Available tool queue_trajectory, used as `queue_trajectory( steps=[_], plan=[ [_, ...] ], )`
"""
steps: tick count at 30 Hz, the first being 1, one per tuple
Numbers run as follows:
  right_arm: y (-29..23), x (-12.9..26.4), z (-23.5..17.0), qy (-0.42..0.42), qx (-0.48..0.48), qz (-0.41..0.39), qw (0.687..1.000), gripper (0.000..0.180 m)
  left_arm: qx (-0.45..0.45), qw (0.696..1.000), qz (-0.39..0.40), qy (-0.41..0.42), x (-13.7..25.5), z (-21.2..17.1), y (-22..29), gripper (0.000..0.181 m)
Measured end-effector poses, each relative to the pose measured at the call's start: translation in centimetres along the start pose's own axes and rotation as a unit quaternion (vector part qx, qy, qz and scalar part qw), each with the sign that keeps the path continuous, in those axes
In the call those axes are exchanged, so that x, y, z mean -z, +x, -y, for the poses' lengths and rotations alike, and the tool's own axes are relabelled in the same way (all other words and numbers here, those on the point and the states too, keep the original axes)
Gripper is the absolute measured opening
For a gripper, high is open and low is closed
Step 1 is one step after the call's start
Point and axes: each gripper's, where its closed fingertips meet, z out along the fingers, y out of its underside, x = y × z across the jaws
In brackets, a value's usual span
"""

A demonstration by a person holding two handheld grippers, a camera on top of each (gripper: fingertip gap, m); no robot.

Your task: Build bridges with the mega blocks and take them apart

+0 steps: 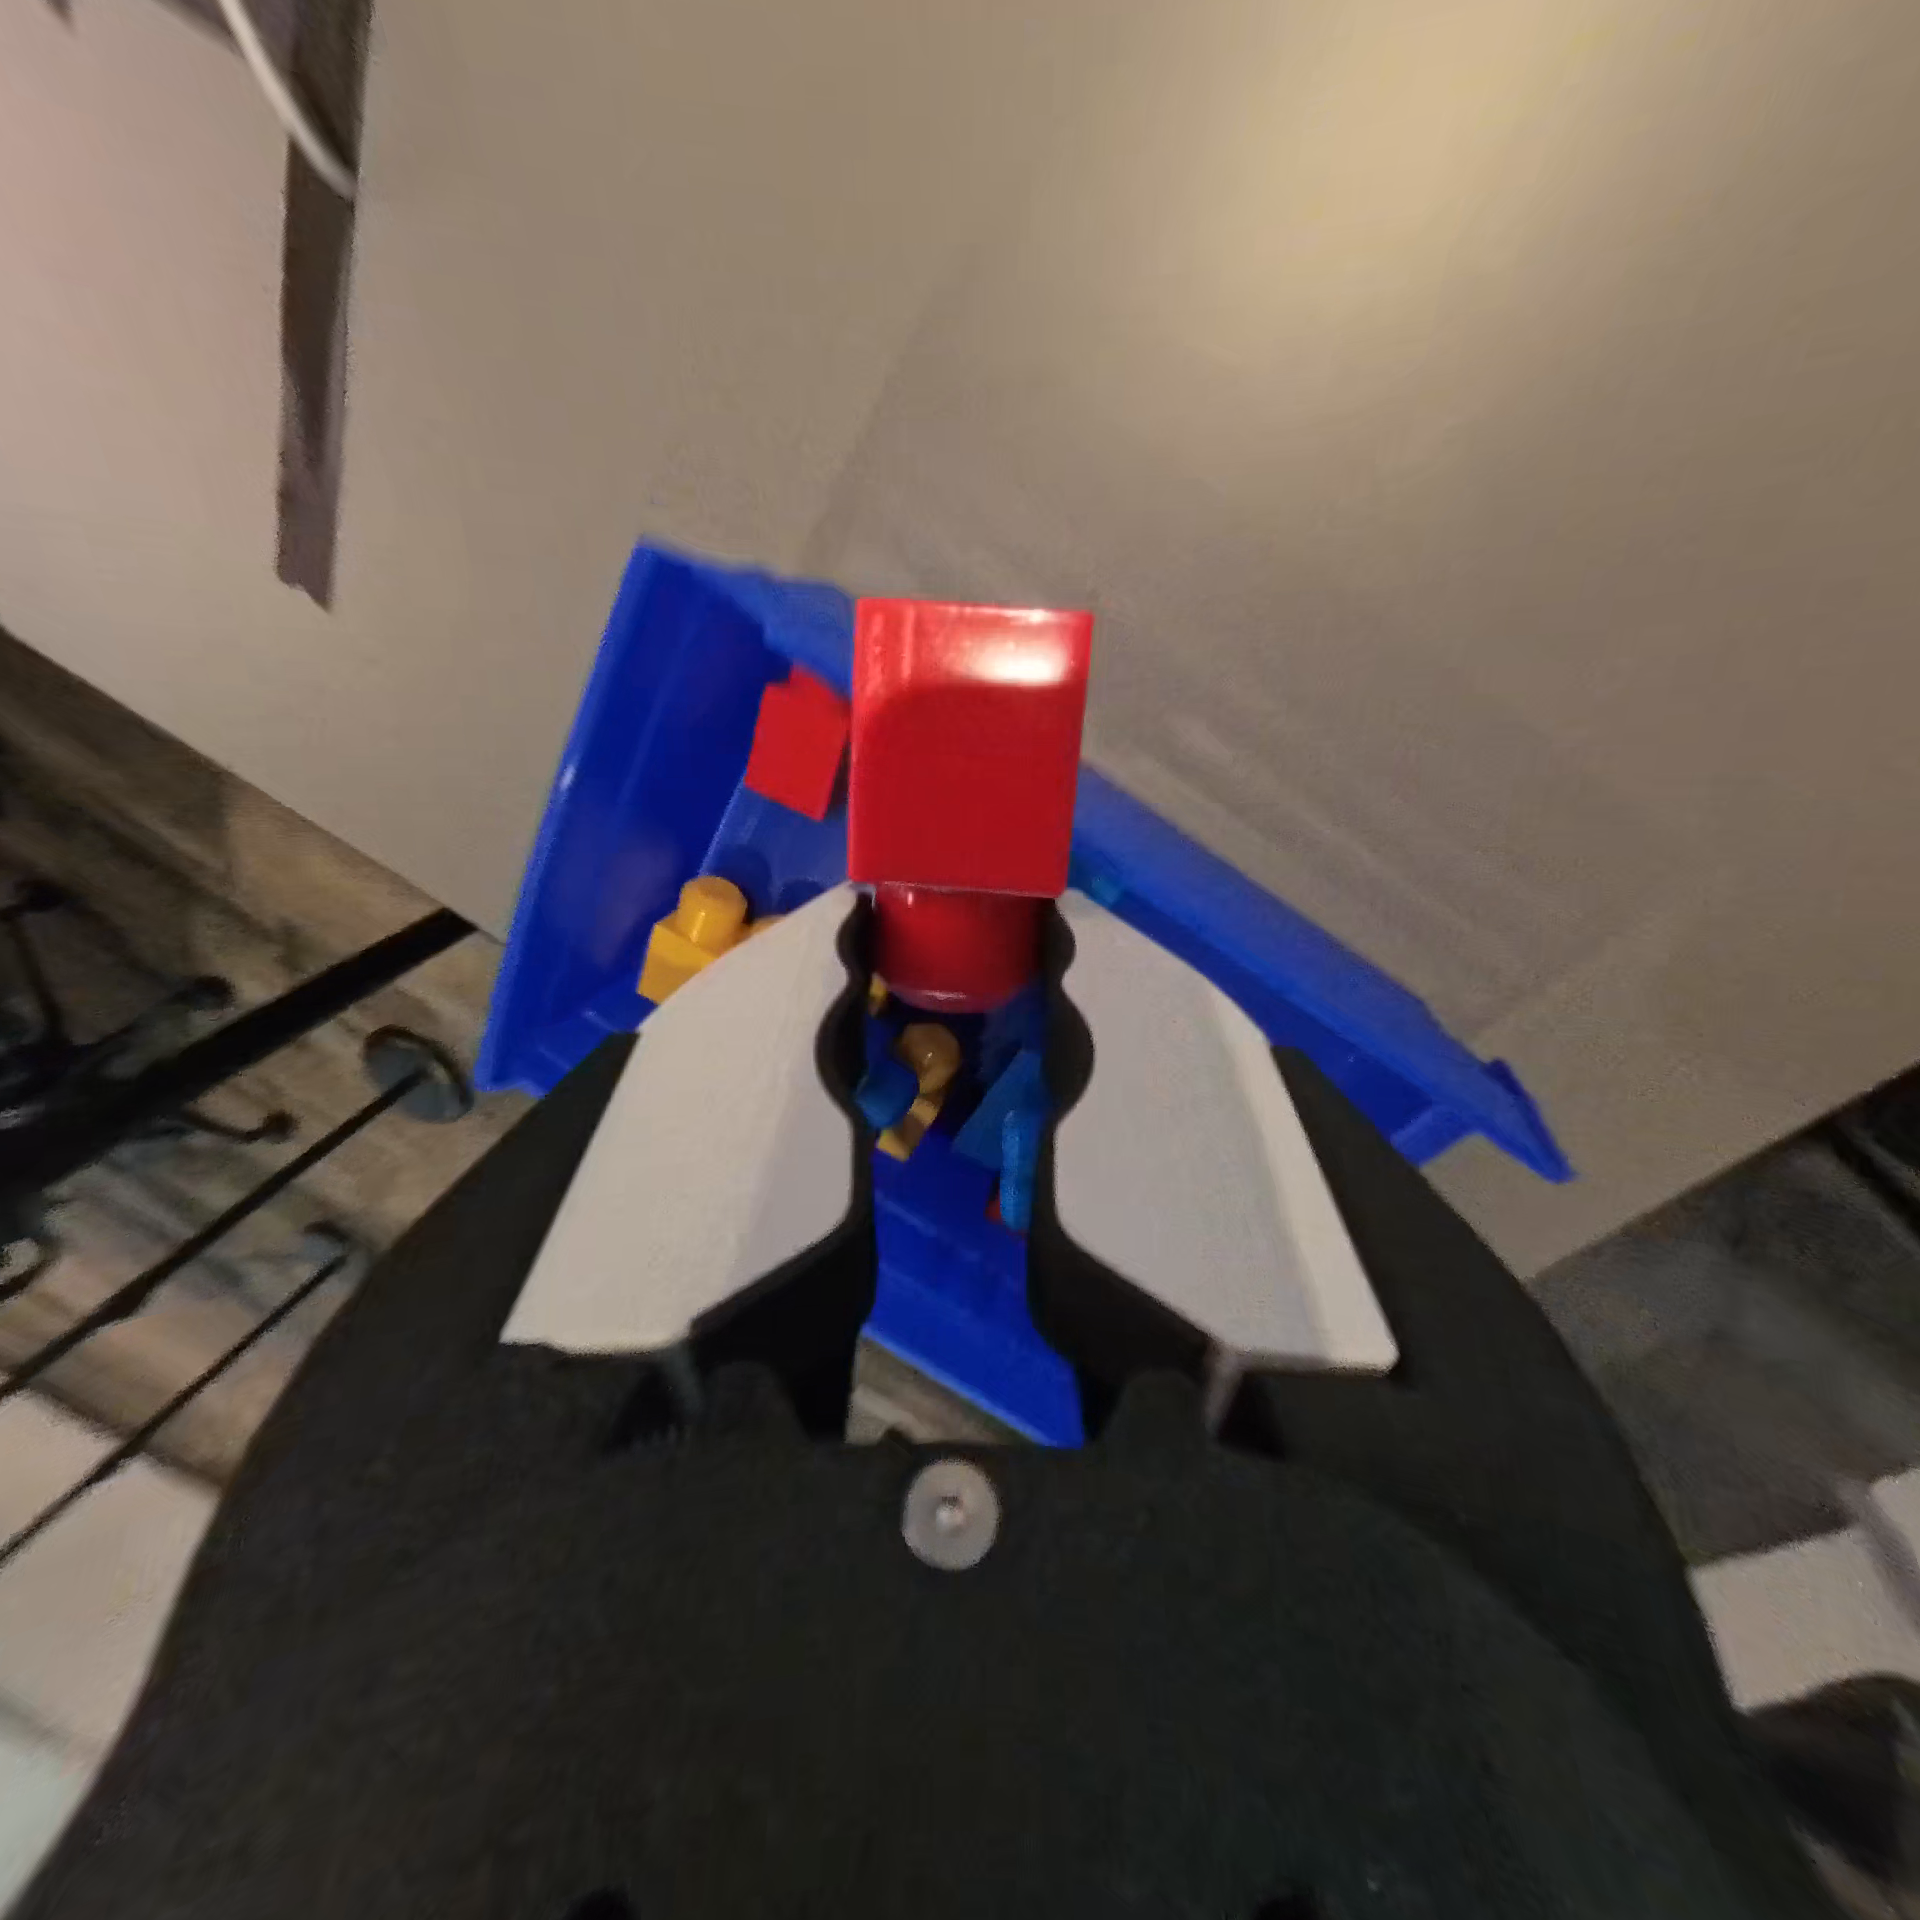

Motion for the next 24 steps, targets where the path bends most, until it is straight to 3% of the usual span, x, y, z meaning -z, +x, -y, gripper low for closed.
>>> queue_trajectory(
  steps=[1, 7, 14, 19, 24],
  plan=[
    [0.1, 0.5, -0.2, 0.000, 0.000, -0.001, 1.000, 0.080, -0.025, 0.999, 0.007, -0.029, 0.9, 1.7, 0.9, 0.030],
    [0.4, 3.7, -1.5, 0.007, -0.005, -0.006, 1.000, 0.080, -0.148, 0.969, 0.012, -0.197, 2.9, 12.9, 6.9, 0.030],
    [0.8, 7.7, -2.9, 0.009, -0.005, -0.025, 1.000, 0.080, -0.220, 0.922, 0.019, -0.318, 0.3, 24.3, 12.4, 0.030],
    [1.3, 9.9, -3.8, 0.011, -0.006, -0.043, 0.999, 0.080, -0.267, 0.899, 0.048, -0.344, -1.9, 30.1, 15.4, 0.030],
    [1.4, 10.9, -4.6, 0.016, -0.019, -0.044, 0.999, 0.080, -0.287, 0.876, 0.048, -0.385, -3.9, 31.2, 16.8, 0.030]
  ],
)
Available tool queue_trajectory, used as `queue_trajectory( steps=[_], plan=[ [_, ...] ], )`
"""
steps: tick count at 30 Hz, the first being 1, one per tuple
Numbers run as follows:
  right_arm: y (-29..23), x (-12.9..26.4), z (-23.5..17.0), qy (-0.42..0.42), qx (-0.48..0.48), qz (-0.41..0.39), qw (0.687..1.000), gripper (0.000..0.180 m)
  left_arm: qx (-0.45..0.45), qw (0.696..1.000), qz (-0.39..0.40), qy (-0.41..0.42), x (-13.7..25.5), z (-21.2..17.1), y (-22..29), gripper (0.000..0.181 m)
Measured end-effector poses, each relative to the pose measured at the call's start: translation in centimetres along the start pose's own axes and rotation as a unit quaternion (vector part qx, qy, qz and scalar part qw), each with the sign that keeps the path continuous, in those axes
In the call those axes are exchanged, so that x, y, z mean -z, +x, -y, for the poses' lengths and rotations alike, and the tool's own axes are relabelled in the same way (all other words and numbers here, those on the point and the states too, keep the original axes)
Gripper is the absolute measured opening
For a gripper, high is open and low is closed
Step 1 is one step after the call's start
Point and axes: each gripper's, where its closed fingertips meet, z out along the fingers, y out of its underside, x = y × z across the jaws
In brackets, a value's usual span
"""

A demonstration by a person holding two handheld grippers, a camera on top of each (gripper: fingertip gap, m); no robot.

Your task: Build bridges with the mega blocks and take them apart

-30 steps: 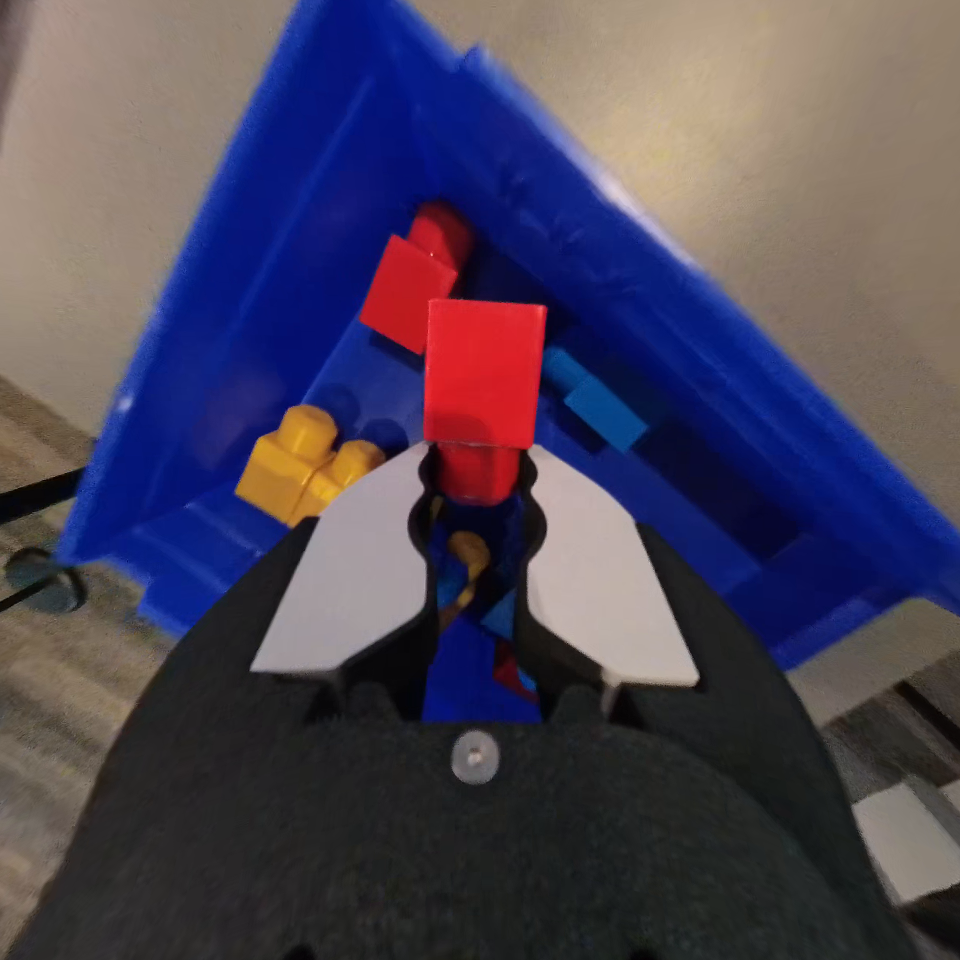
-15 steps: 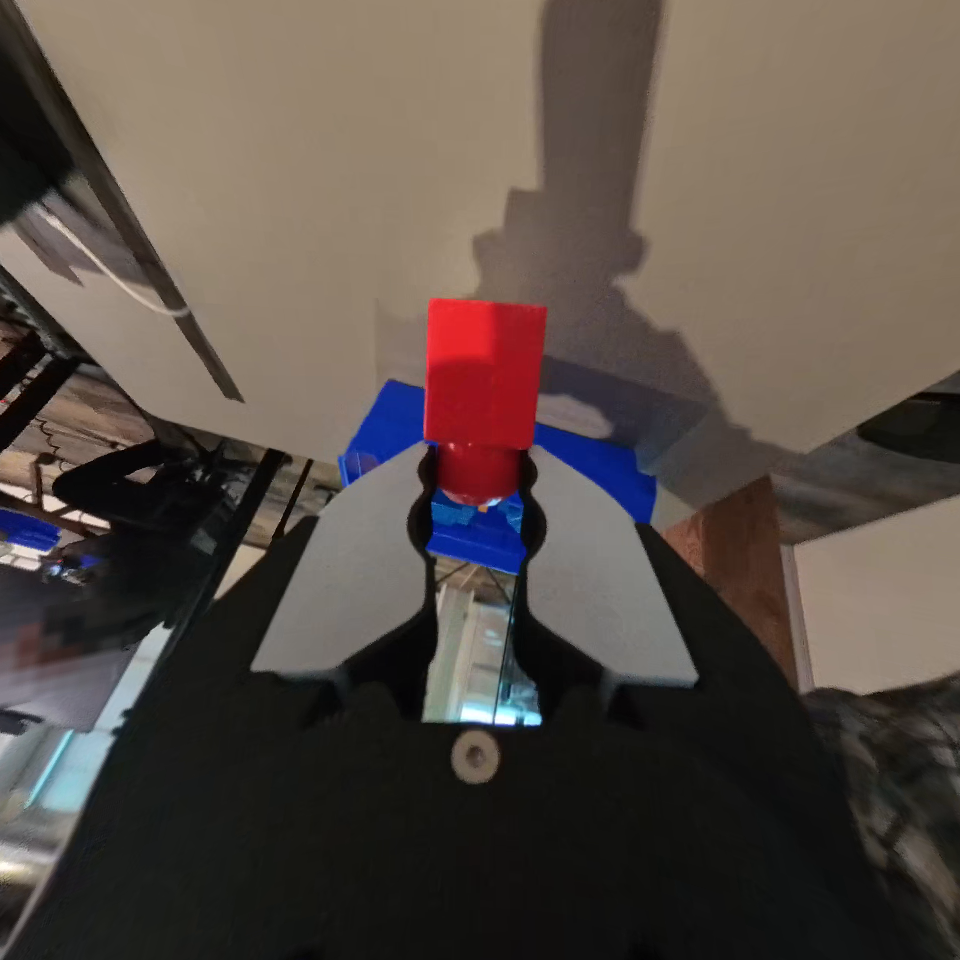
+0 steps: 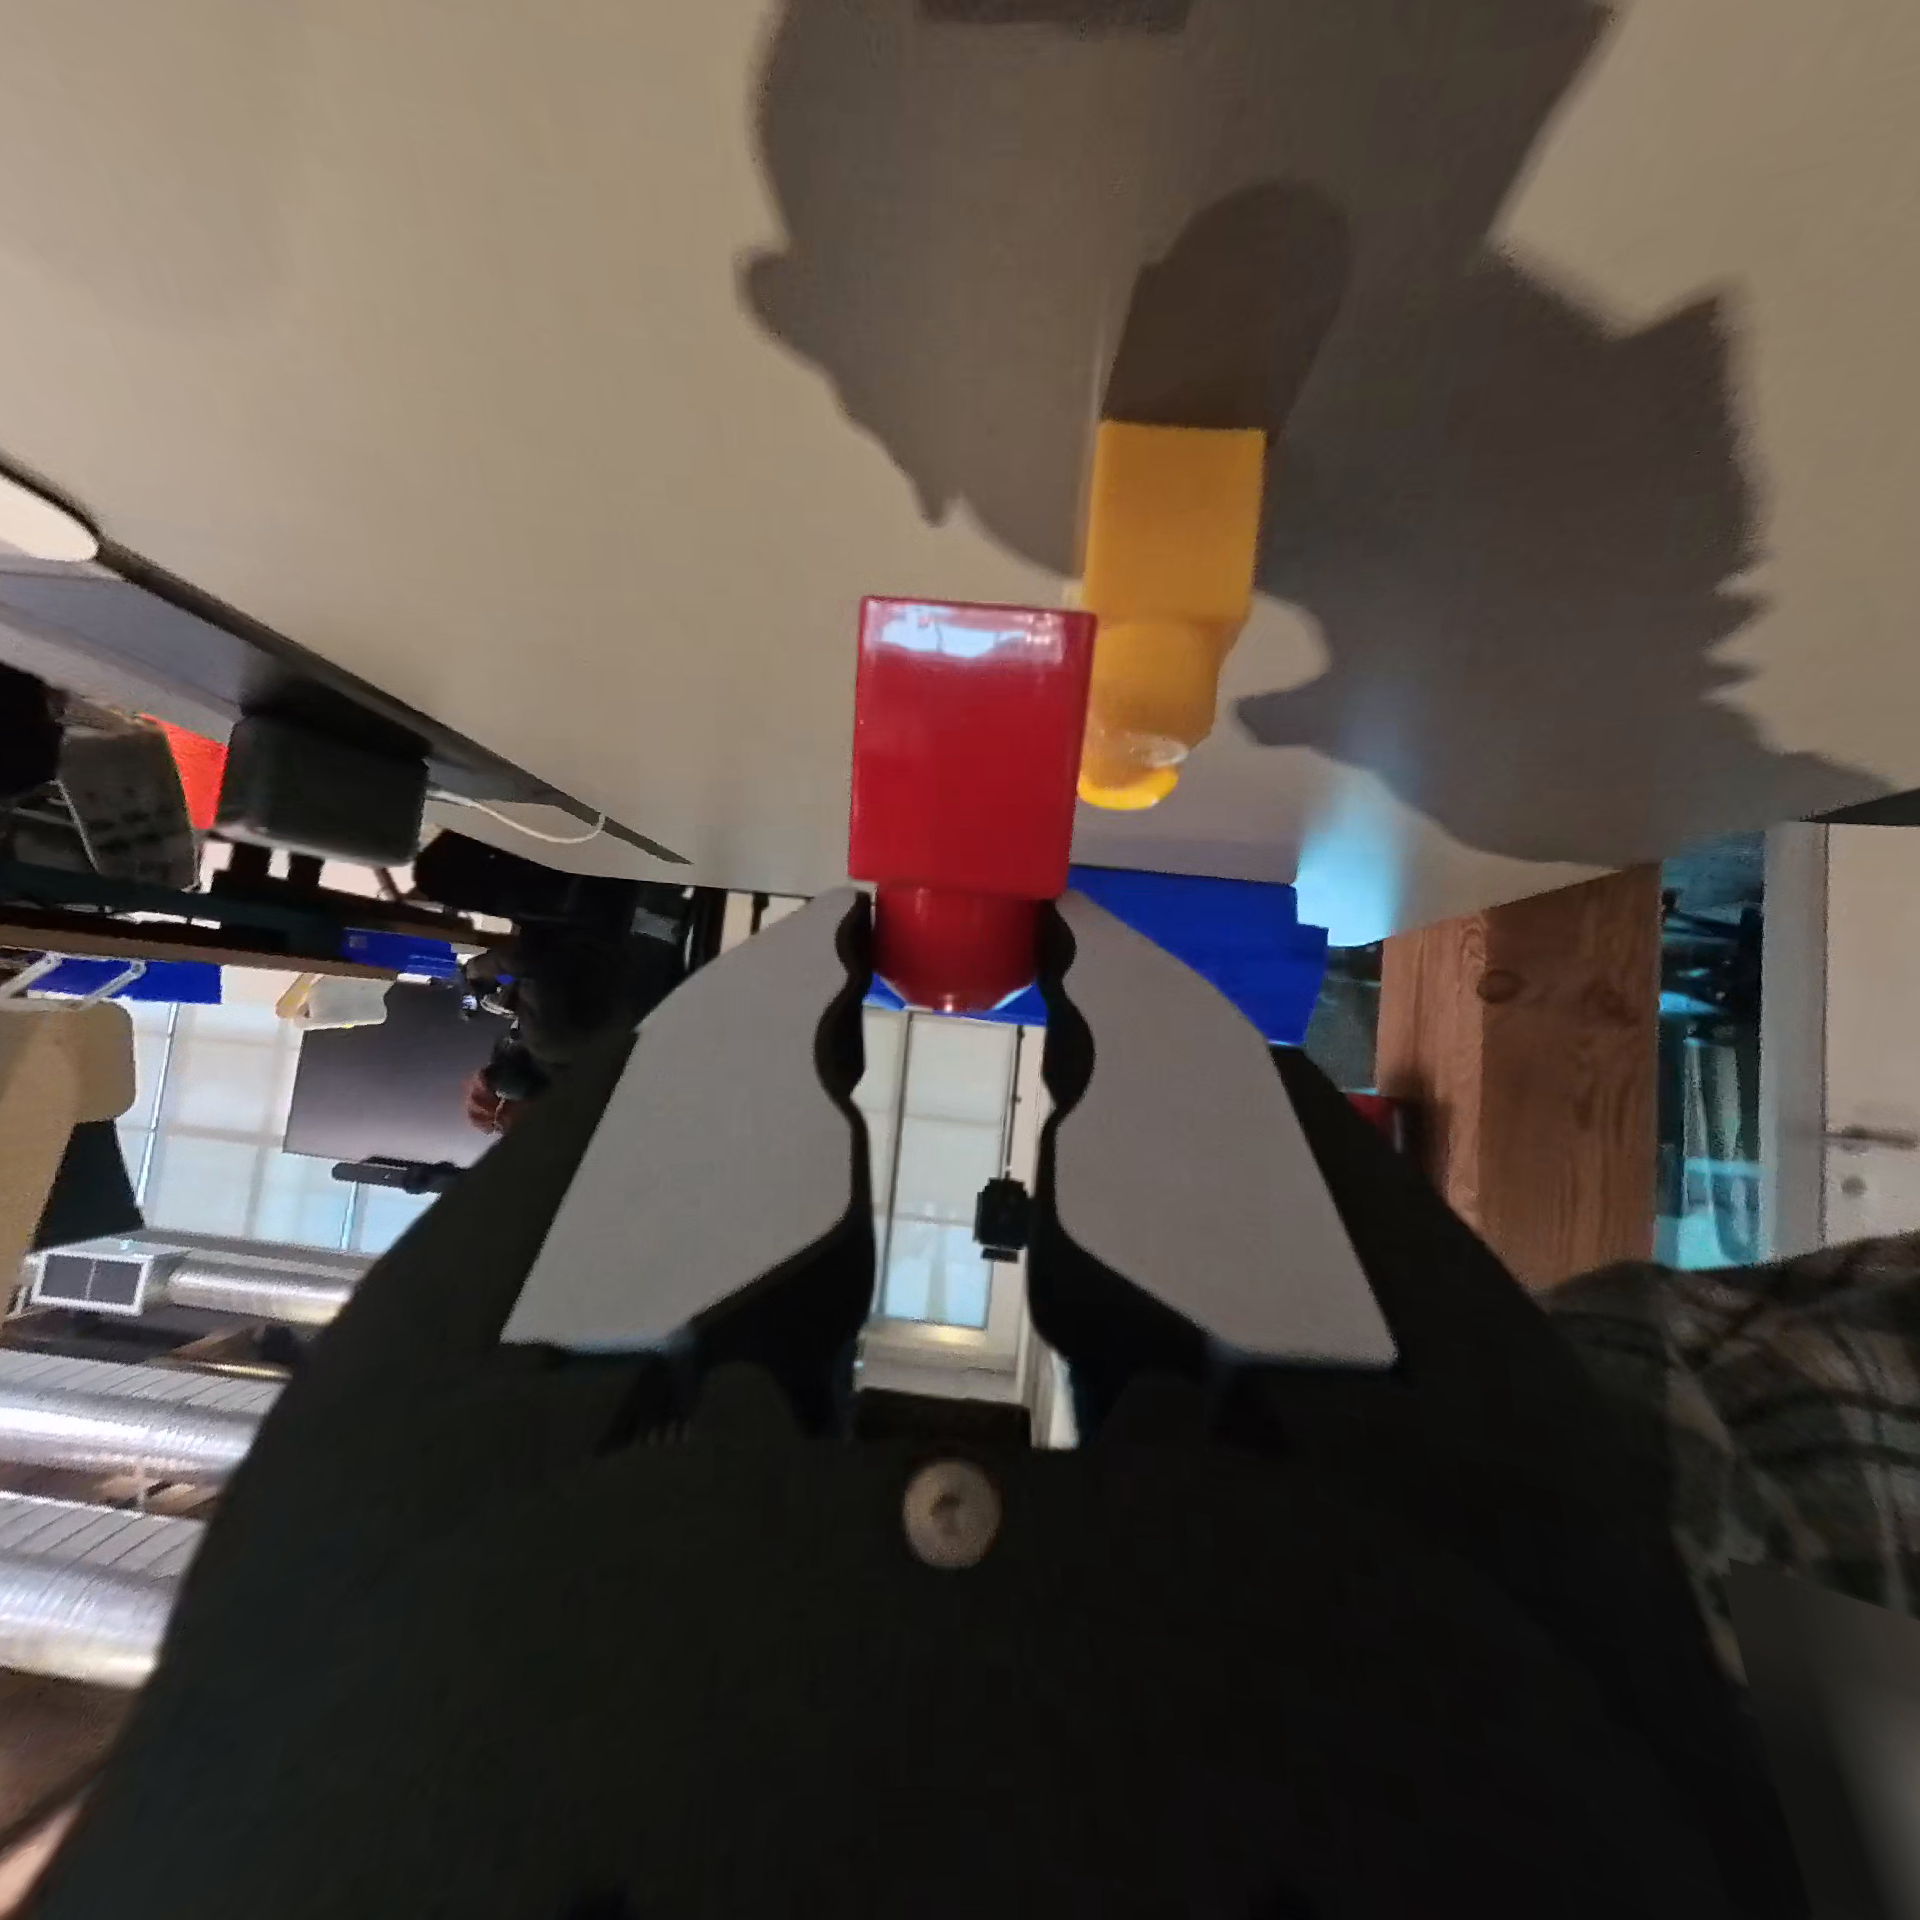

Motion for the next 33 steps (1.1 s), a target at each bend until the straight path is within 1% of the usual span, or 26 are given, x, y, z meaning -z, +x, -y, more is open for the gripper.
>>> queue_trajectory(
  steps=[5, 13, 21, 26, 28, 30, 32, 33],
  plan=[
    [0.2, 0.3, -0.3, 0.001, -0.003, 0.001, 1.000, 0.079, -0.009, 1.000, -0.010, -0.007, -1.1, 1.6, 0.2, 0.030],
    [-0.3, -0.1, -0.5, -0.003, -0.001, 0.006, 1.000, 0.079, -0.006, 0.997, -0.009, -0.071, -3.0, 2.4, 0.3, 0.031],
    [-0.4, -0.1, -0.2, -0.006, 0.005, 0.006, 1.000, 0.079, -0.006, 0.997, 0.004, -0.079, -3.4, 3.3, -0.2, 0.031],
    [-0.1, -0.1, -0.1, -0.007, 0.003, 0.001, 1.000, 0.085, -0.008, 0.997, 0.021, -0.072, -3.8, 3.6, -1.0, 0.044],
    [-0.2, -0.1, 0.0, -0.008, 0.003, 0.002, 1.000, 0.088, -0.002, 0.999, 0.026, -0.041, -3.4, 3.4, -1.4, 0.059],
    [-0.2, 0.0, 0.3, -0.004, 0.006, 0.002, 1.000, 0.088, 0.012, 1.000, 0.020, 0.017, -2.6, 2.2, -1.8, 0.068],
    [-0.3, 0.2, 0.6, 0.000, 0.008, 0.005, 1.000, 0.089, 0.038, 0.992, 0.010, 0.121, -1.1, 0.4, -2.5, 0.076],
    [-0.3, 0.3, 0.8, 0.001, 0.009, 0.005, 1.000, 0.089, 0.056, 0.981, 0.010, 0.188, -0.1, -0.9, -3.0, 0.078]
  ],
)
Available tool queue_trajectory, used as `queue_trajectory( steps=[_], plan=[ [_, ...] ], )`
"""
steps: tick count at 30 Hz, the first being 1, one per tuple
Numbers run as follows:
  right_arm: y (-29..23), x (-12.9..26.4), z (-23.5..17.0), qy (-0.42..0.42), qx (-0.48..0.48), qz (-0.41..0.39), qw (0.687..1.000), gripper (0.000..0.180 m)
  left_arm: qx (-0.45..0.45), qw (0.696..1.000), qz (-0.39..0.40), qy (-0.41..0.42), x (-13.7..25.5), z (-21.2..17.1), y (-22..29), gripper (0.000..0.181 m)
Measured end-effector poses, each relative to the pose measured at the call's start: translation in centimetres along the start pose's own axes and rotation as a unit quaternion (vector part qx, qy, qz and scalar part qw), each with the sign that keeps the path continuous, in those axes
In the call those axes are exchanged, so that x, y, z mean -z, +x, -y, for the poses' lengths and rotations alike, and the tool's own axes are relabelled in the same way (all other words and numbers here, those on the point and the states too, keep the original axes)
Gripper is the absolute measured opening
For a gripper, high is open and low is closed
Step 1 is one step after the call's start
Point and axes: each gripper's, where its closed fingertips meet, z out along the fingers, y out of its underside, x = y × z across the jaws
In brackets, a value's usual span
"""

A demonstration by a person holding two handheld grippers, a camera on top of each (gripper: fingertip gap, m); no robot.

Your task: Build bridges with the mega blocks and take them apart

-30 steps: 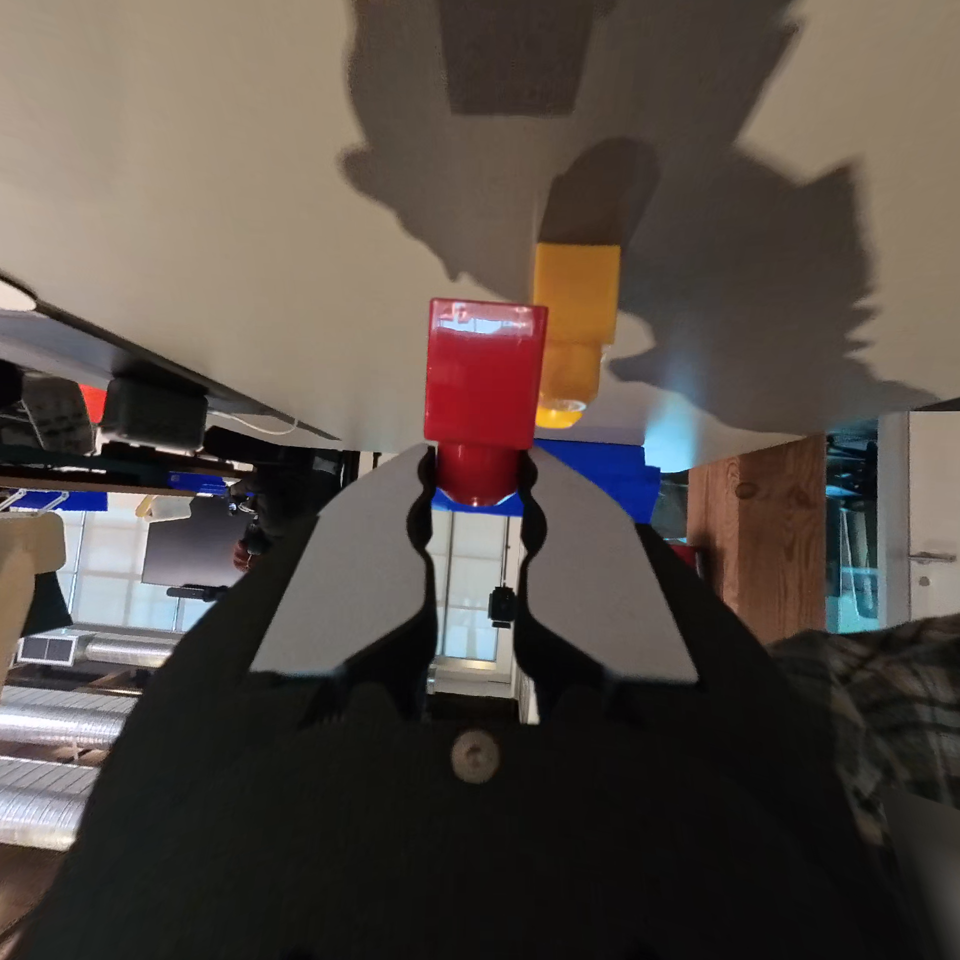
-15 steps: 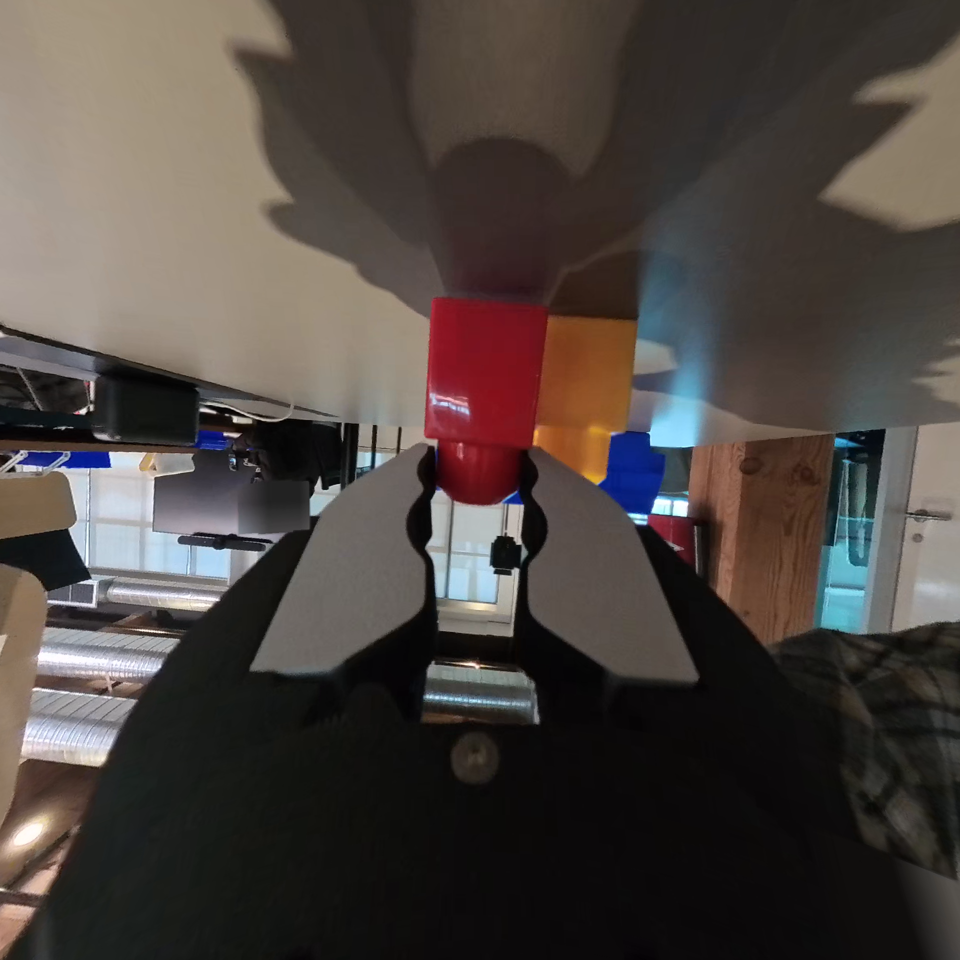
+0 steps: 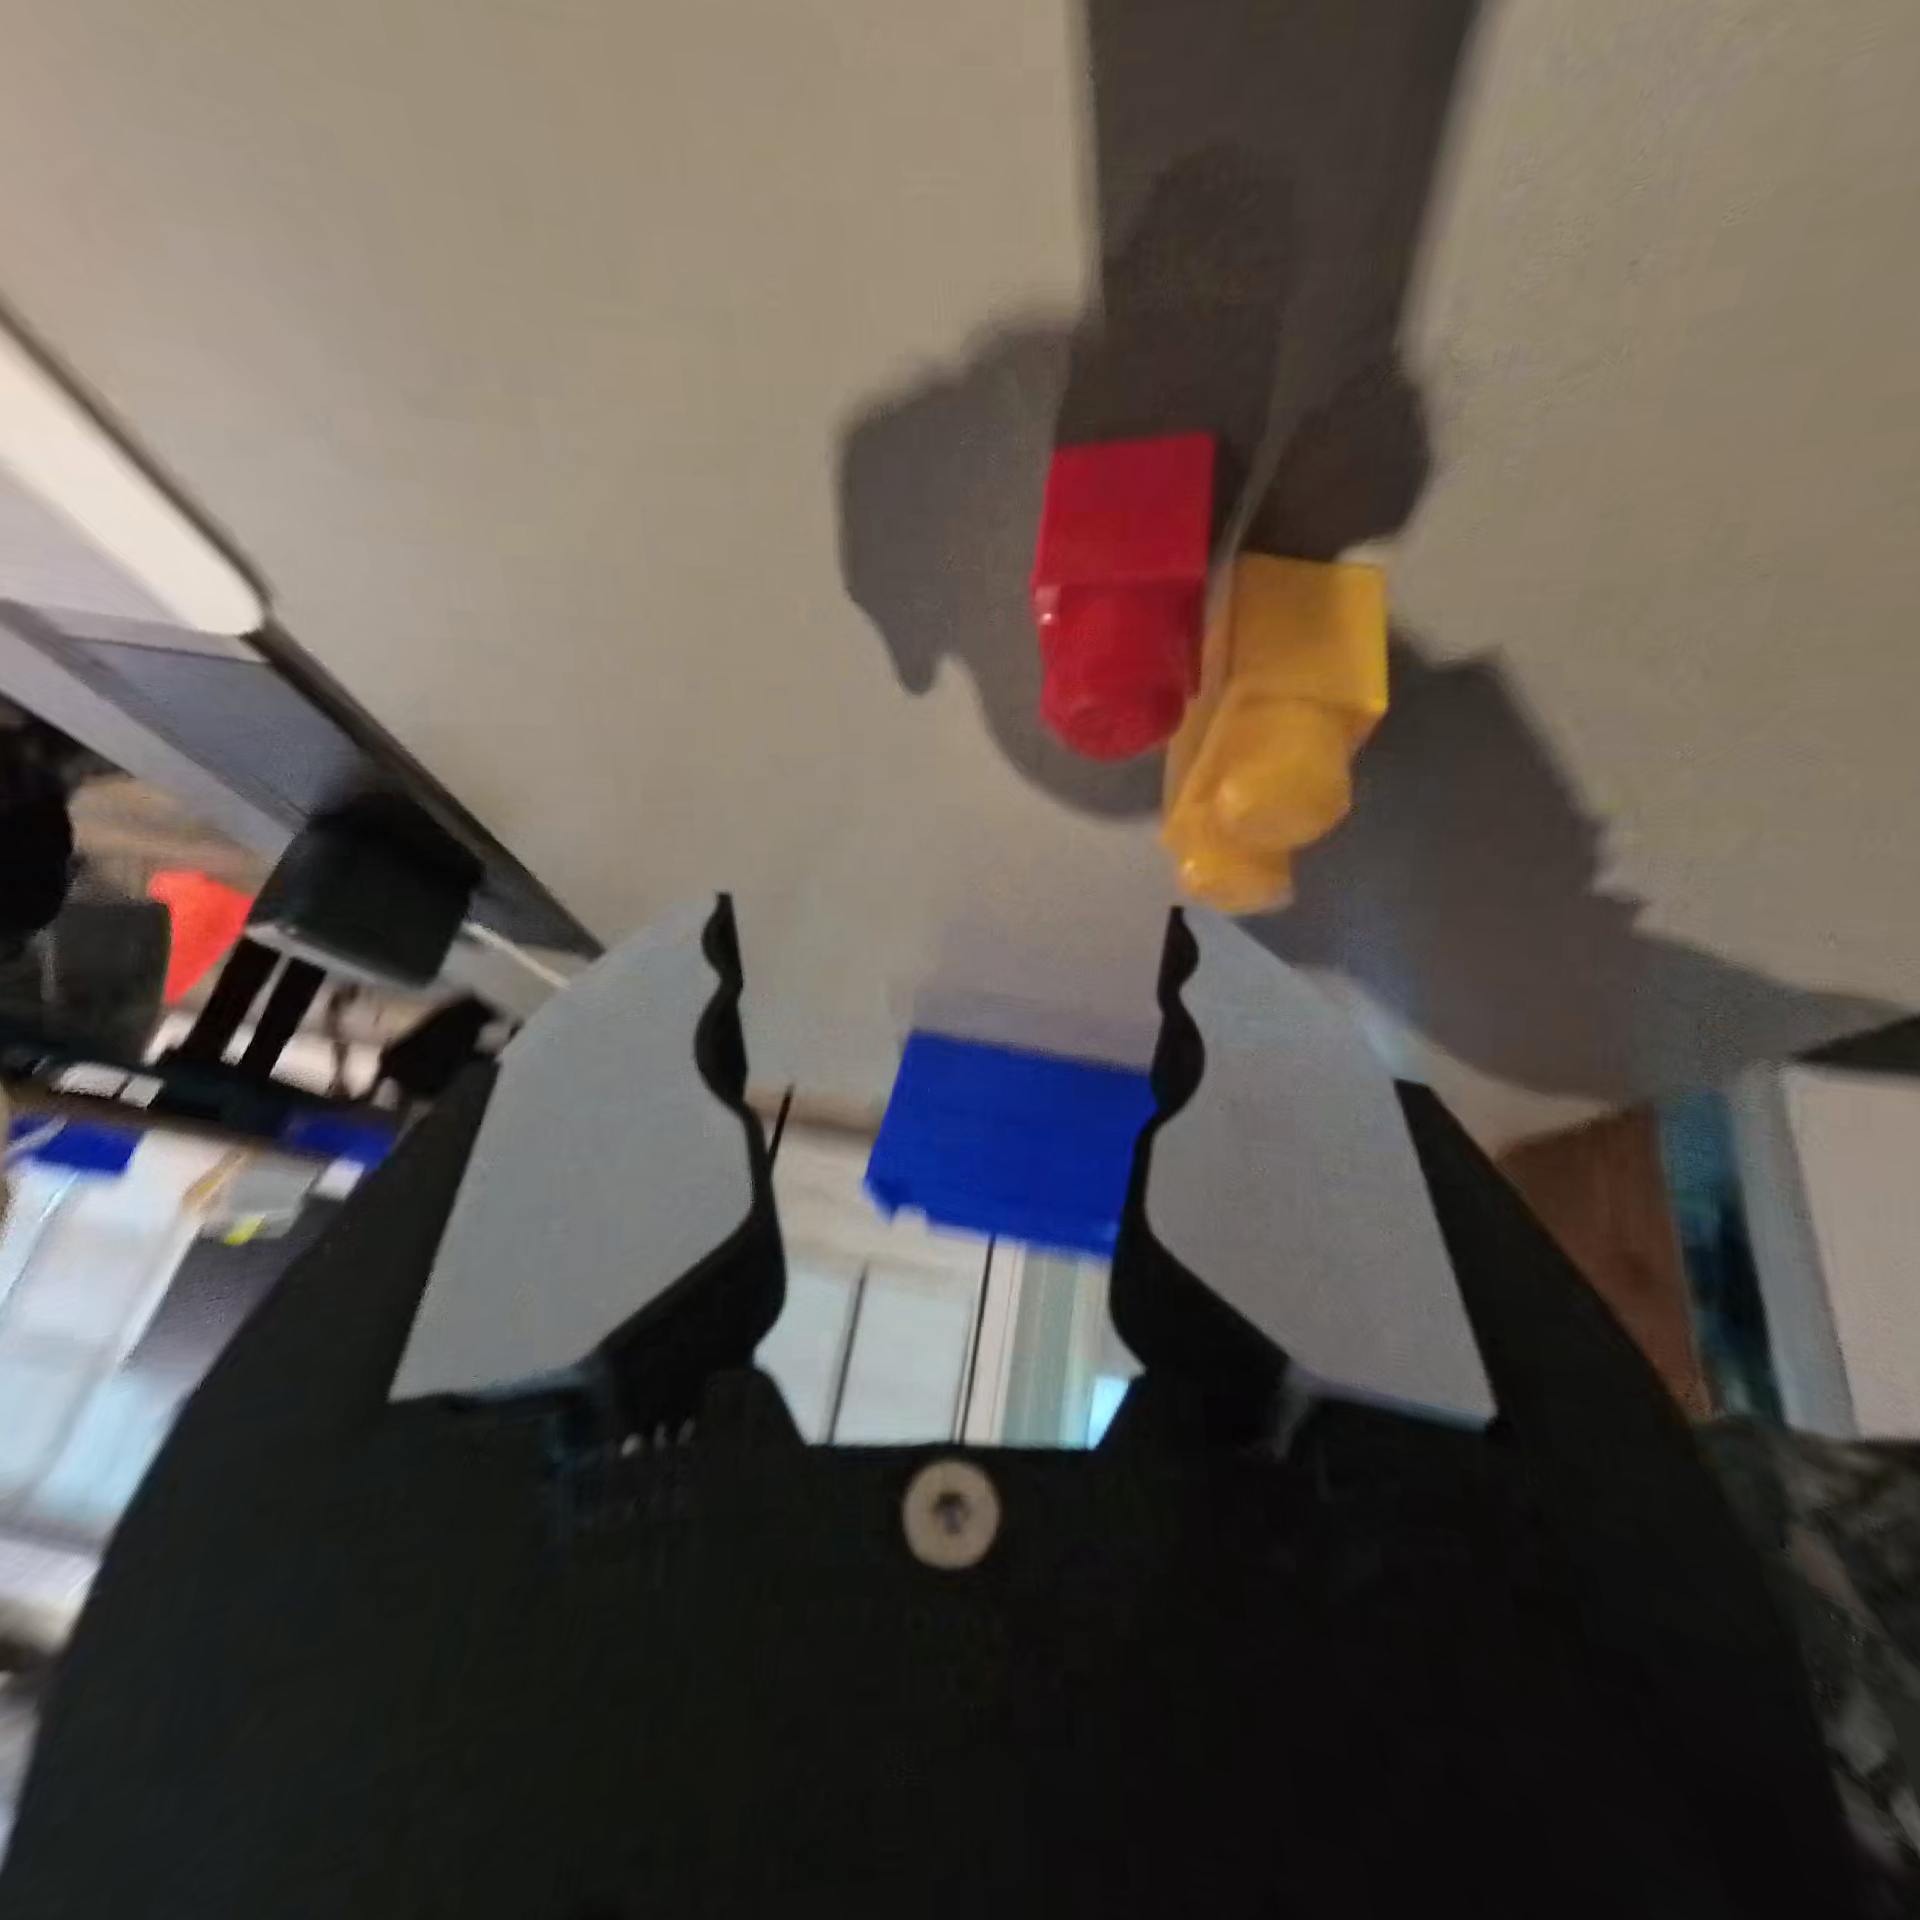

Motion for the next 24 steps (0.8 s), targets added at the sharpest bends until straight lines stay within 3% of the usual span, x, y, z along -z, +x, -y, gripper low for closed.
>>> queue_trajectory(
  steps=[3, 5, 8, 11, 15, 20, 24],
  plan=[
    [0.0, 0.2, 0.3, 0.001, 0.006, 0.001, 1.000, 0.089, 0.056, 0.966, 0.003, 0.252, 5.0, -3.8, -1.5, 0.080],
    [0.0, 0.2, 0.3, 0.001, 0.007, 0.002, 1.000, 0.089, 0.126, 0.907, 0.014, 0.401, 7.8, -8.9, -2.6, 0.079],
    [0.0, -0.2, 0.5, 0.005, 0.003, 0.006, 1.000, 0.088, 0.238, 0.822, 0.050, 0.515, 7.4, -19.6, -3.4, 0.074],
    [-0.4, -1.0, 1.0, 0.006, -0.003, 0.018, 1.000, 0.088, 0.339, 0.775, 0.068, 0.529, 1.6, -29.3, -2.0, 0.071],
    [-1.2, -2.6, 1.7, -0.005, 0.009, 0.029, 1.000, 0.088, 0.436, 0.731, 0.044, 0.524, -7.1, -36.5, 1.6, 0.068],
    [-2.9, -4.7, 2.8, -0.022, 0.027, 0.046, 0.998, 0.088, 0.488, 0.701, 0.012, 0.519, -14.0, -38.8, 5.3, 0.065],
    [-3.9, -6.2, 3.7, -0.038, 0.045, 0.052, 0.997, 0.088, 0.474, 0.723, 0.008, 0.502, -16.6, -38.5, 8.0, 0.062]
  ],
)
